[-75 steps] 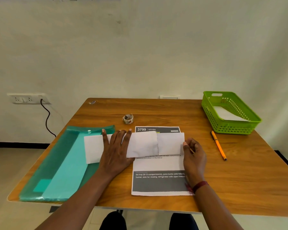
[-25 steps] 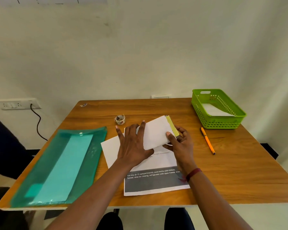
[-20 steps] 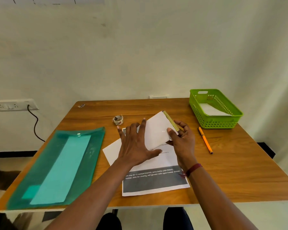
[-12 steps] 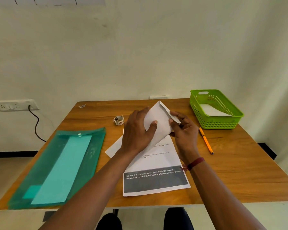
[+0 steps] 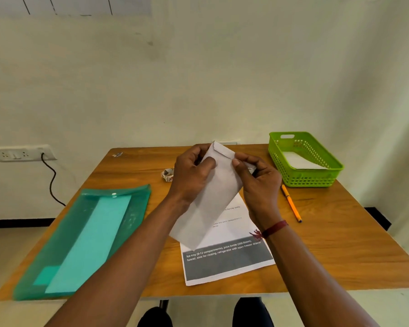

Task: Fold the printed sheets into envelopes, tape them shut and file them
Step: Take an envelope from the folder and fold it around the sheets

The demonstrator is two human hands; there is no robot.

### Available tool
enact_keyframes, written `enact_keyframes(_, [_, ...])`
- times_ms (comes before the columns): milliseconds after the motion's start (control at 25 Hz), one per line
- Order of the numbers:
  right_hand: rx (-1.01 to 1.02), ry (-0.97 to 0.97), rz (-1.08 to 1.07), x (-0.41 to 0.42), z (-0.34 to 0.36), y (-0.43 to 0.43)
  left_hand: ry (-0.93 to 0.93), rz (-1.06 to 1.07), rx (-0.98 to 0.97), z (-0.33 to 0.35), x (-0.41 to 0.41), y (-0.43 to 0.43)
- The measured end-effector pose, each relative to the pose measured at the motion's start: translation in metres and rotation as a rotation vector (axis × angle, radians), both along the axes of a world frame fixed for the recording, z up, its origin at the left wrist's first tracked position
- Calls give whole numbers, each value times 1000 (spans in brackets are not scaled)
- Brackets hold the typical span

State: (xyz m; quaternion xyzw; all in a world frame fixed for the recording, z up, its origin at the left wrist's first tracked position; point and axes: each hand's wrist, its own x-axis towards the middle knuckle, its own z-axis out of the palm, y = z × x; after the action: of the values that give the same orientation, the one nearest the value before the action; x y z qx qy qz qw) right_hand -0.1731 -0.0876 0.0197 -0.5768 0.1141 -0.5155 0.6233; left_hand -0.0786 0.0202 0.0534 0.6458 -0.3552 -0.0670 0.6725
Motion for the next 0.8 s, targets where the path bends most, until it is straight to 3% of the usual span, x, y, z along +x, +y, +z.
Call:
enact_keyframes(240, [-77,-57,21,0,23,11,-213,140,29,19,0,2])
enact_keyframes(800, [-136,-14,9,0,22,10,-7,88,-101,12,-1,11])
